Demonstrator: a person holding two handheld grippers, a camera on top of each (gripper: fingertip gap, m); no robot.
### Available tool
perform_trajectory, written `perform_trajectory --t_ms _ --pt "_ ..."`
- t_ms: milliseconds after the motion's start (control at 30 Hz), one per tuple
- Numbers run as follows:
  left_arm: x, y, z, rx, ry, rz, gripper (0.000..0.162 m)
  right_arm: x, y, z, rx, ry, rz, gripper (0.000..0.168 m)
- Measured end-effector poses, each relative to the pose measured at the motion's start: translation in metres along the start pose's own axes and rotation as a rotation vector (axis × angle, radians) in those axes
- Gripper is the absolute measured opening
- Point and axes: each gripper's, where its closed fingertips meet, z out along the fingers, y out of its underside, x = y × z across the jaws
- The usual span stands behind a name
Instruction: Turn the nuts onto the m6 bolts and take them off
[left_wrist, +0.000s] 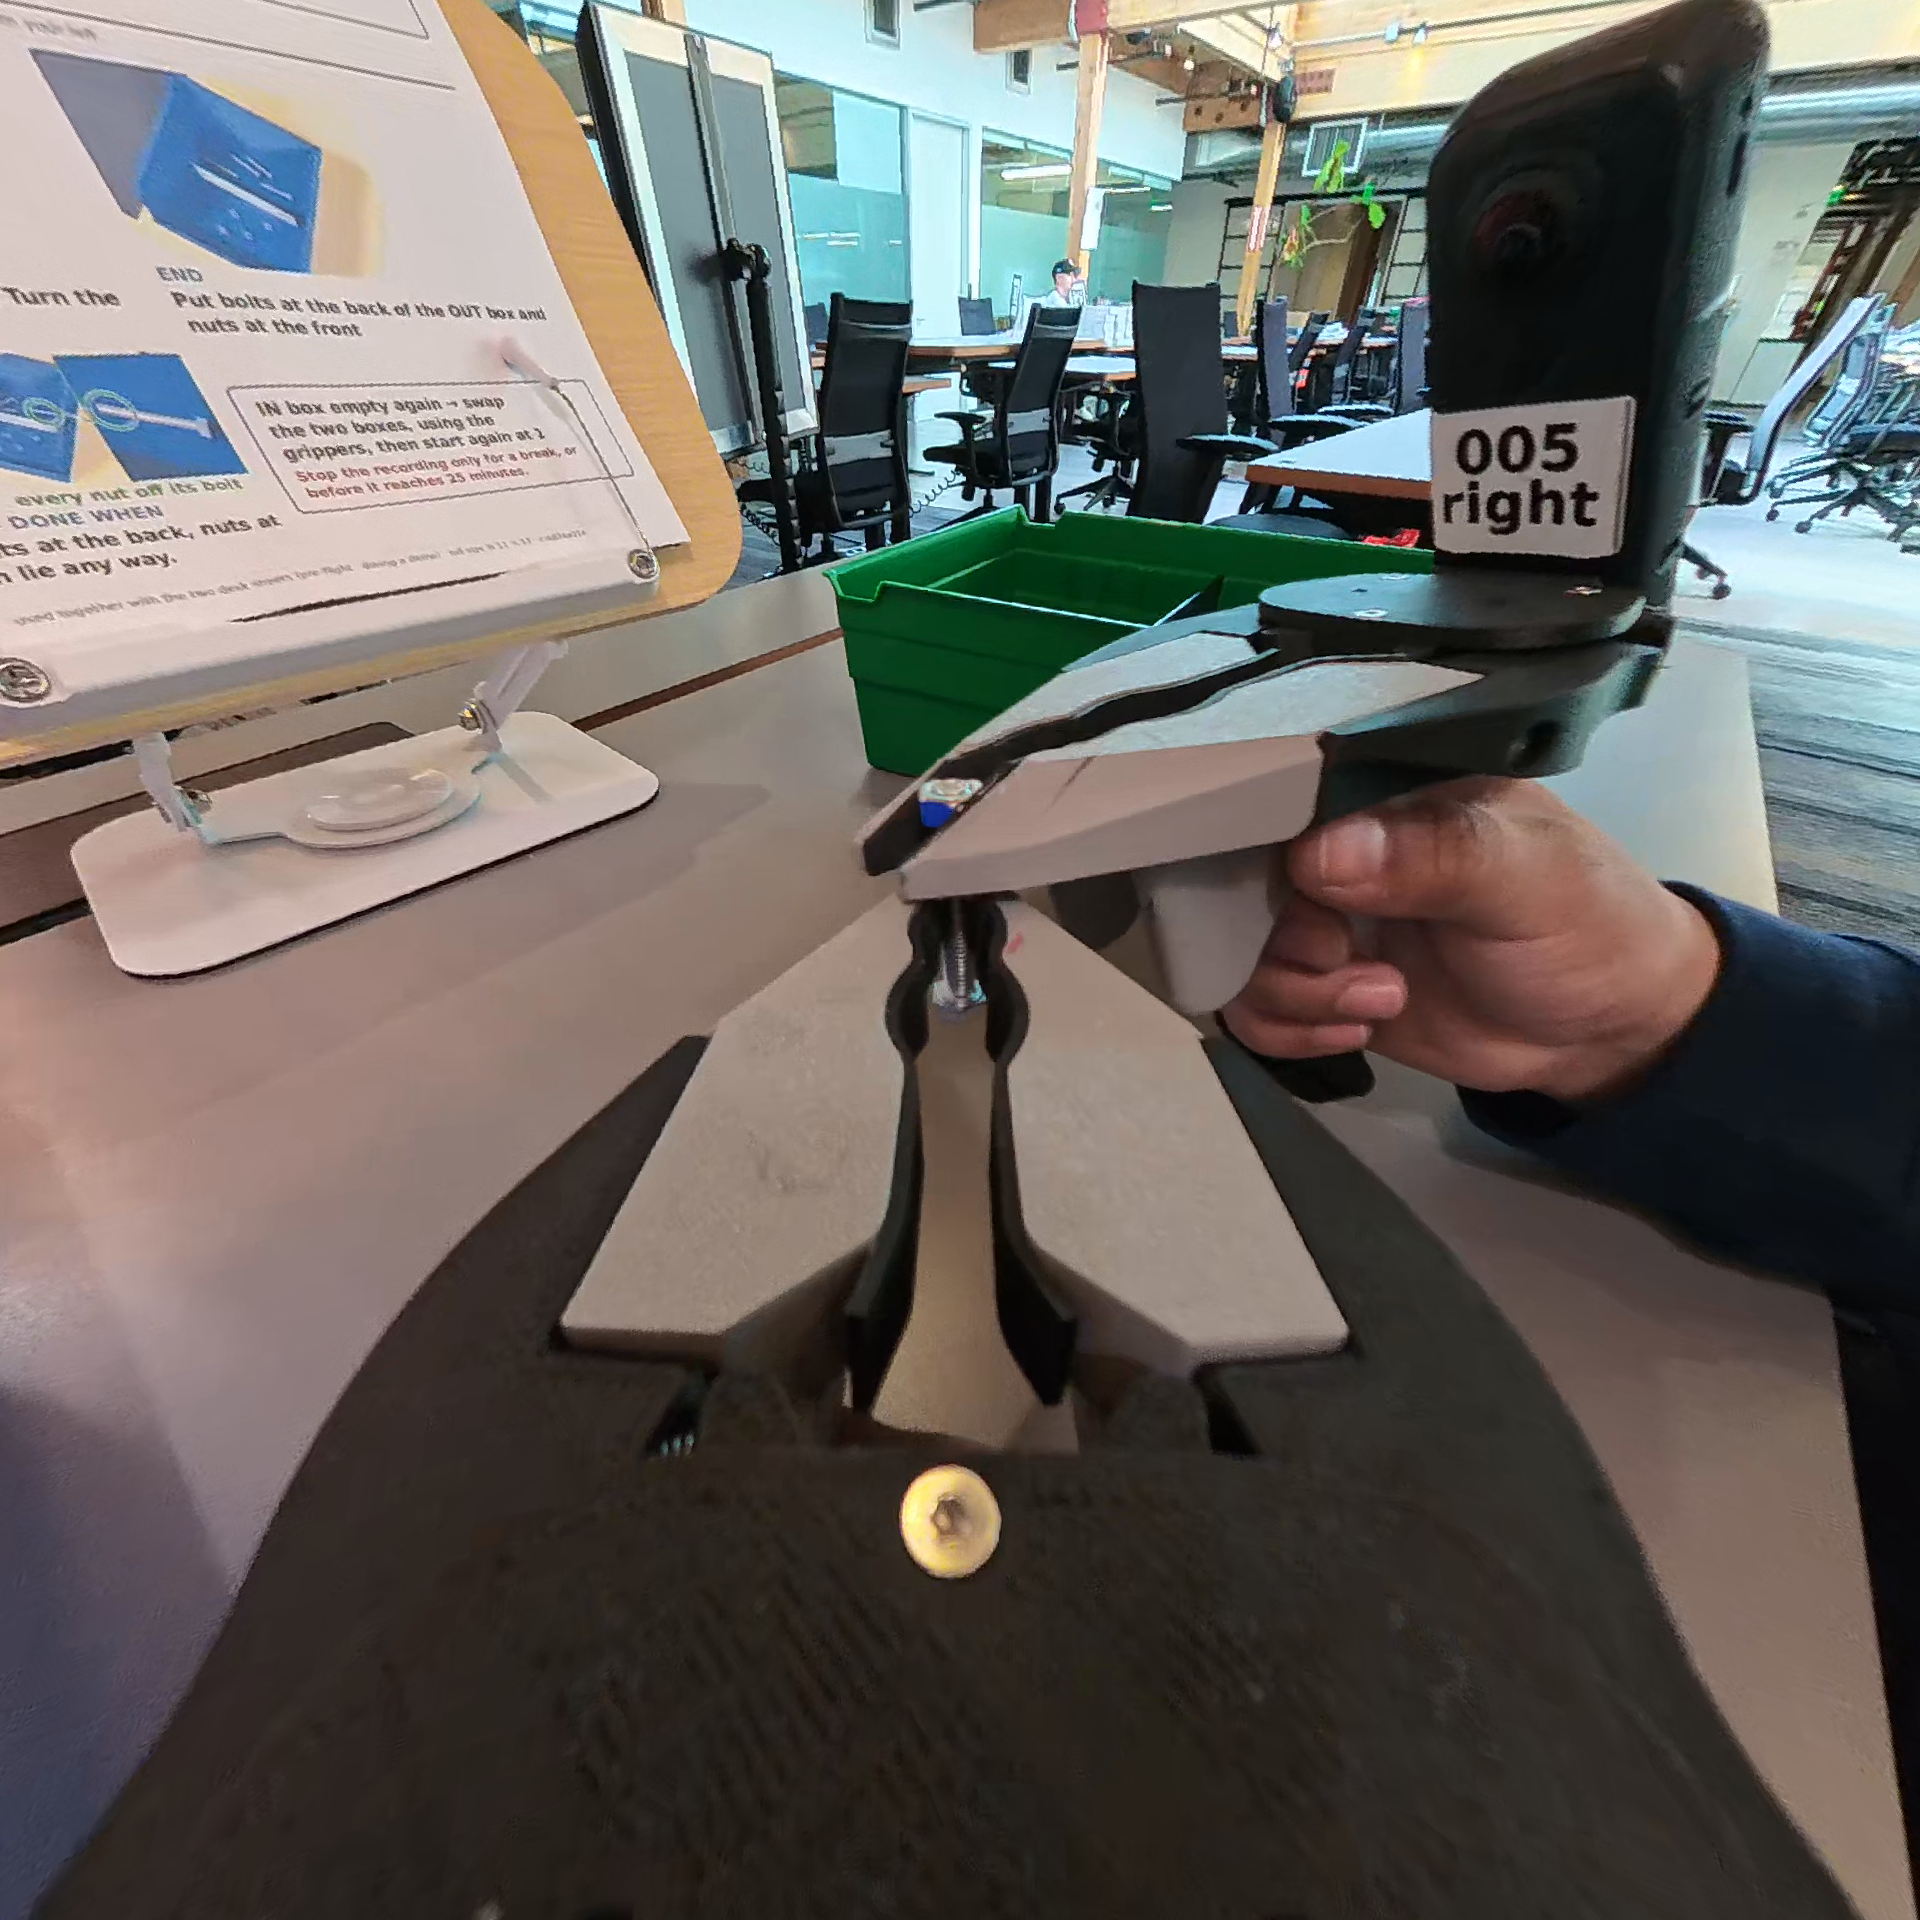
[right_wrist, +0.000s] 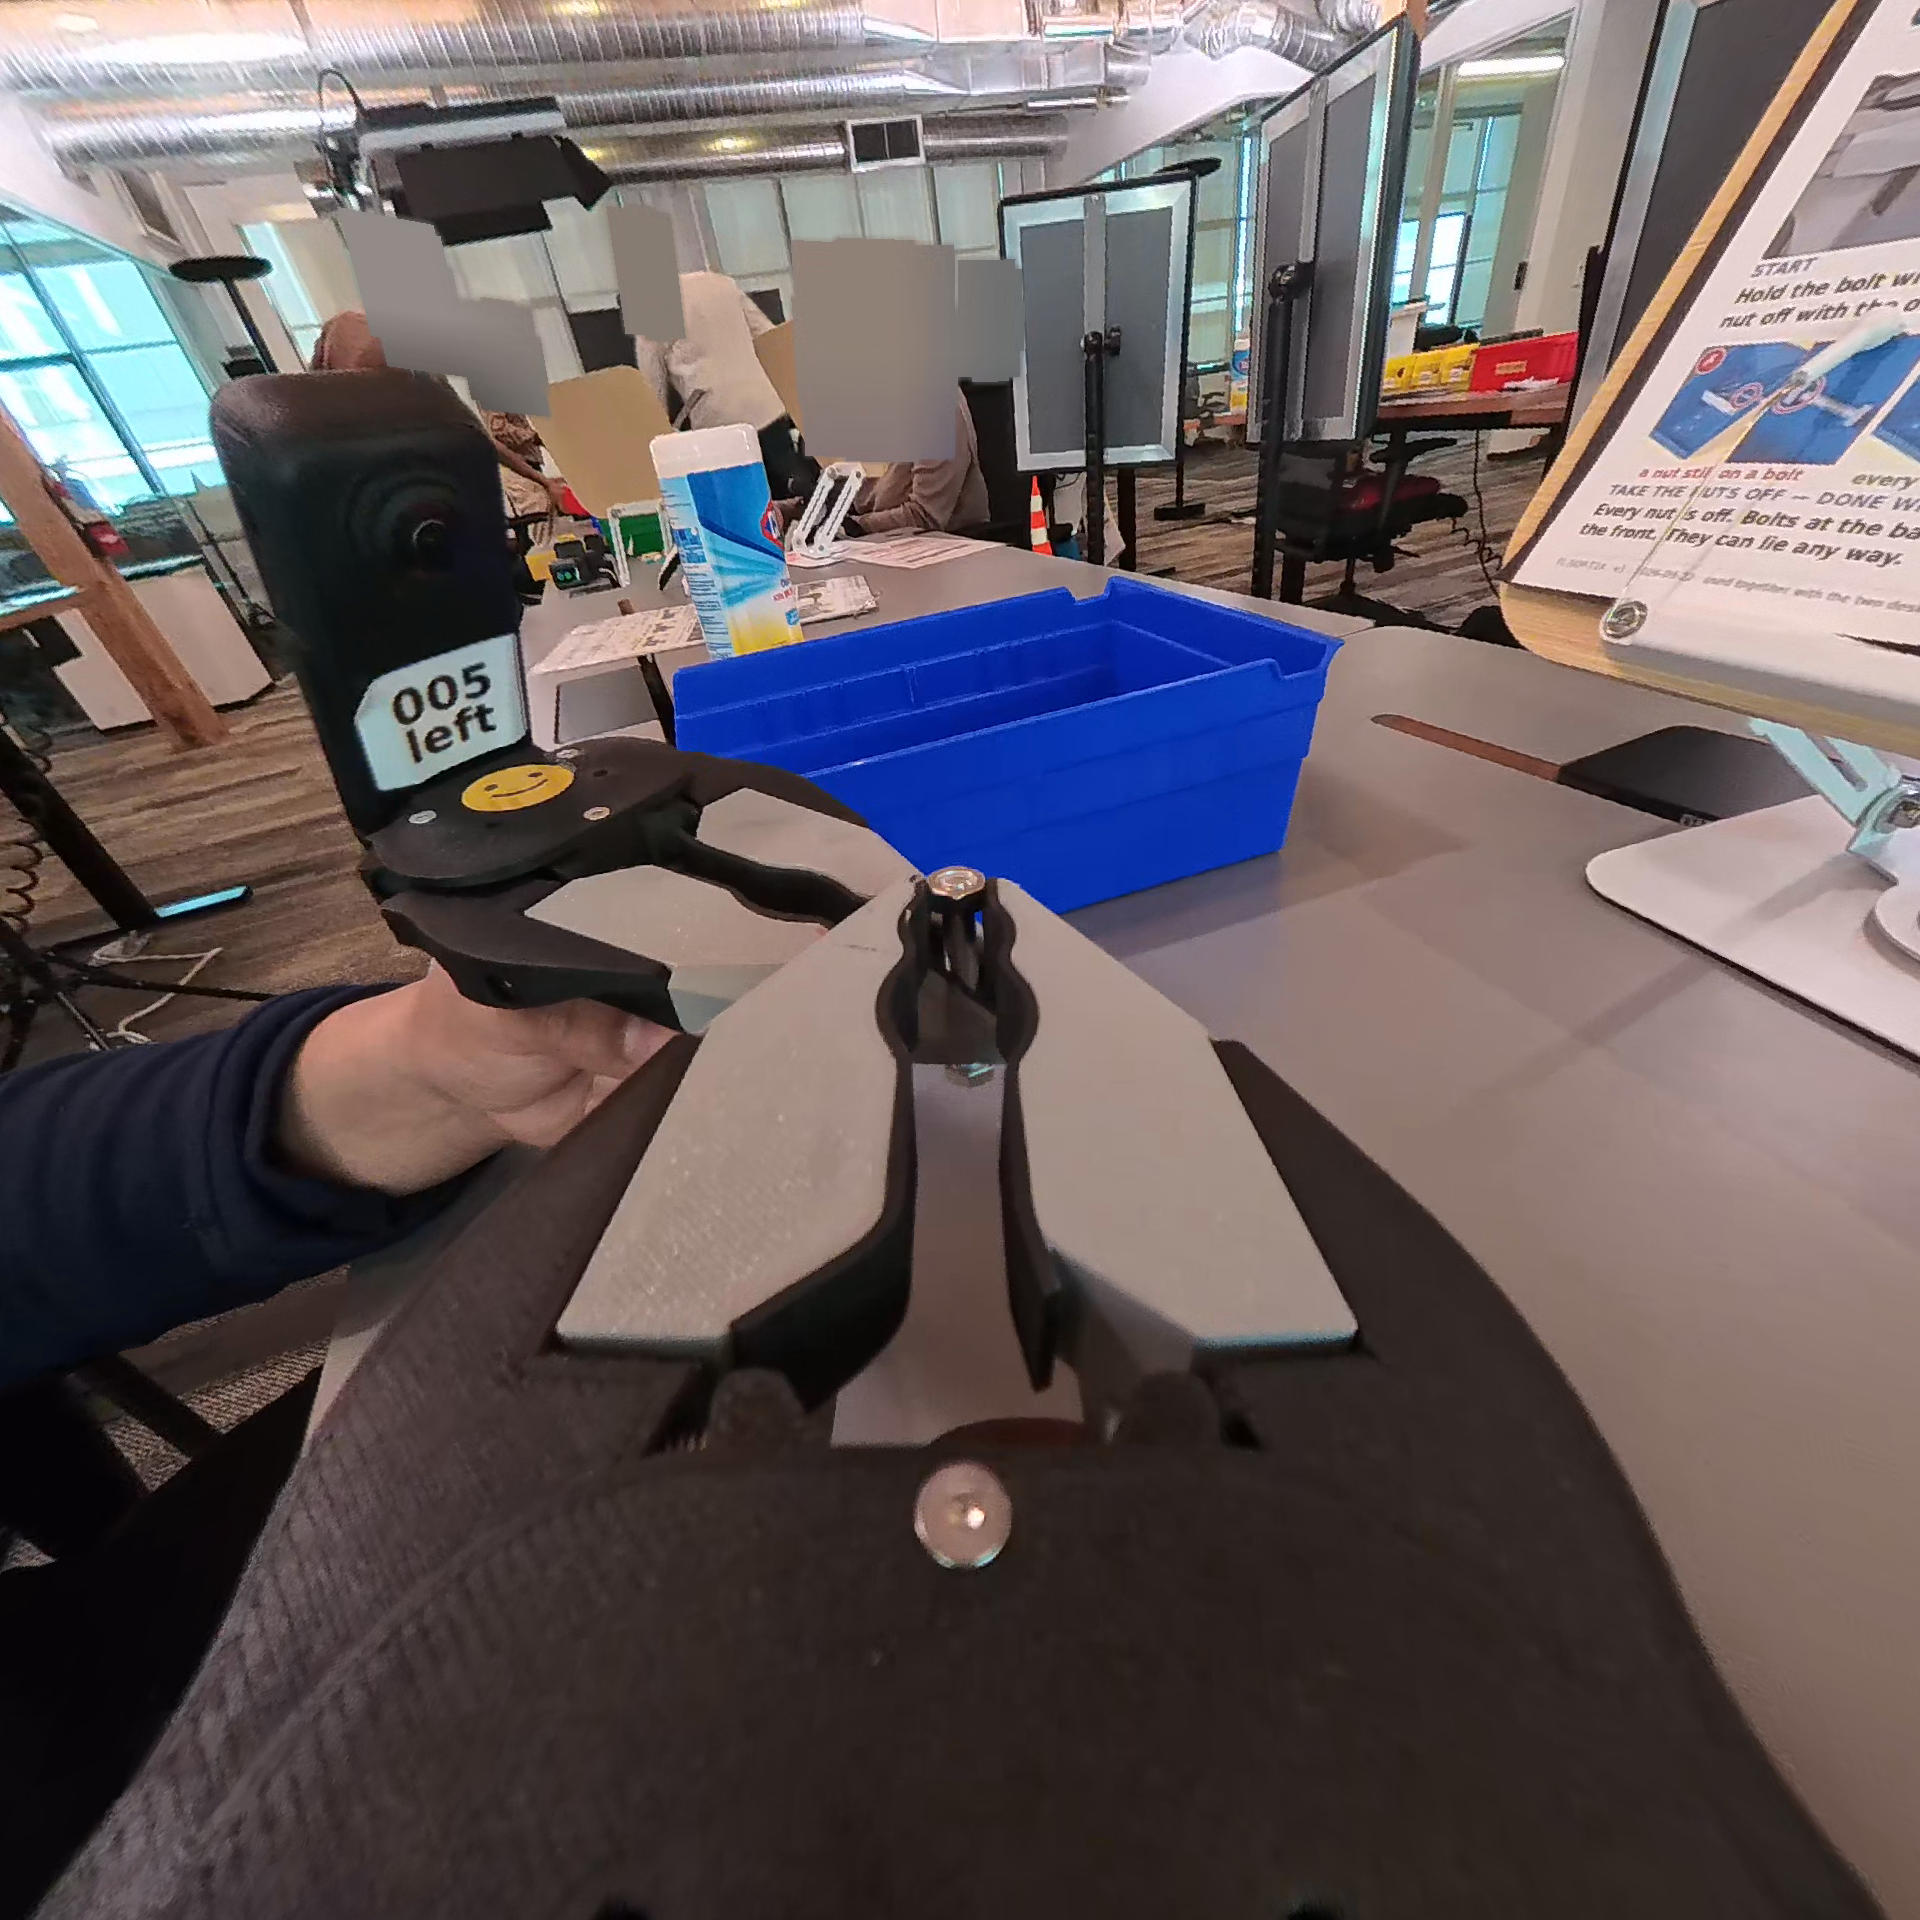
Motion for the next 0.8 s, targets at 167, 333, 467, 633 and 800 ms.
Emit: perform_trajectory --t_ms 167,333,467,633,800 --pt "-0.002 0.0 0.0 -0.006 -0.018 0.025 0.003 0.0 0.0 0.0 0.004 -0.001 0.001 0.006" --pt "-0.002 0.0 -0.001 -0.009 -0.035 0.05 0.003 0.0 -0.006 -0.002 0.039 0.019 -0.03 0.015" --pt "0.003 -0.002 0.0 -0.002 -0.02 0.069 0.003 -0.001 -0.005 0.0 0.04 0.012 -0.022 0.018" --pt "-0.011 -0.006 -0.005 0.023 -0.06 0.013 0.002 0.005 -0.008 -0.005 0.051 0.033 -0.019 0.01" --pt "-0.011 -0.007 -0.006 0.028 -0.052 -0.003 0.003 0.001 -0.014 -0.007 0.091 -0.017 0.029 0.012"
